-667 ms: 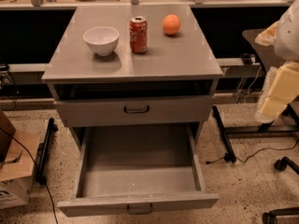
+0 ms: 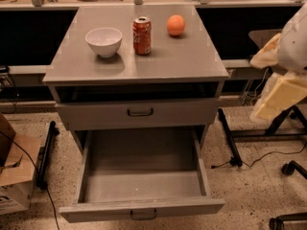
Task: Close middle drawer
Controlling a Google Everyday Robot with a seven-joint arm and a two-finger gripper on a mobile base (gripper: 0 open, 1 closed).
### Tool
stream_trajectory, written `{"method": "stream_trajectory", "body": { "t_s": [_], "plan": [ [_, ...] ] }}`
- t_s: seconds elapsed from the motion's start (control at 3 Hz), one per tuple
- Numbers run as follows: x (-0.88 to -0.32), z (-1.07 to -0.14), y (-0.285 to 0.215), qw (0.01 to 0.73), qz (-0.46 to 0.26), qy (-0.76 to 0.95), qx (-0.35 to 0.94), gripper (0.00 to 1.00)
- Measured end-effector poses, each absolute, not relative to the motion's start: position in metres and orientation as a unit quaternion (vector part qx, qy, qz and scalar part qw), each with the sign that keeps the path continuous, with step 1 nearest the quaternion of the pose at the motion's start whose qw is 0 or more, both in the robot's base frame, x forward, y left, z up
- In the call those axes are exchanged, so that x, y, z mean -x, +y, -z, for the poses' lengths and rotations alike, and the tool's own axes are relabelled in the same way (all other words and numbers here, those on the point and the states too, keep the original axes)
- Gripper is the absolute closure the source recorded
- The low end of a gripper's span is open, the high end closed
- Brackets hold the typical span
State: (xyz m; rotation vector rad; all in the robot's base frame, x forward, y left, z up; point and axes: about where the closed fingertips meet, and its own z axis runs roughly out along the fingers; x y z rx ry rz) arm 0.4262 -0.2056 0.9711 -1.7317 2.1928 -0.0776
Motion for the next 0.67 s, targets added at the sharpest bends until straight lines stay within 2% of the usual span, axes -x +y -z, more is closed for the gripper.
{"method": "stream_trajectory", "body": {
  "t_s": [0.33, 0.67],
  "plan": [
    [-0.407, -0.943, -0.182, 0.171, -0.021, 0.767, 0.618, 0.5],
    [-0.388, -0.885, -0.15, 0.173, -0.107, 0.749, 0.631, 0.73]
  ]
}}
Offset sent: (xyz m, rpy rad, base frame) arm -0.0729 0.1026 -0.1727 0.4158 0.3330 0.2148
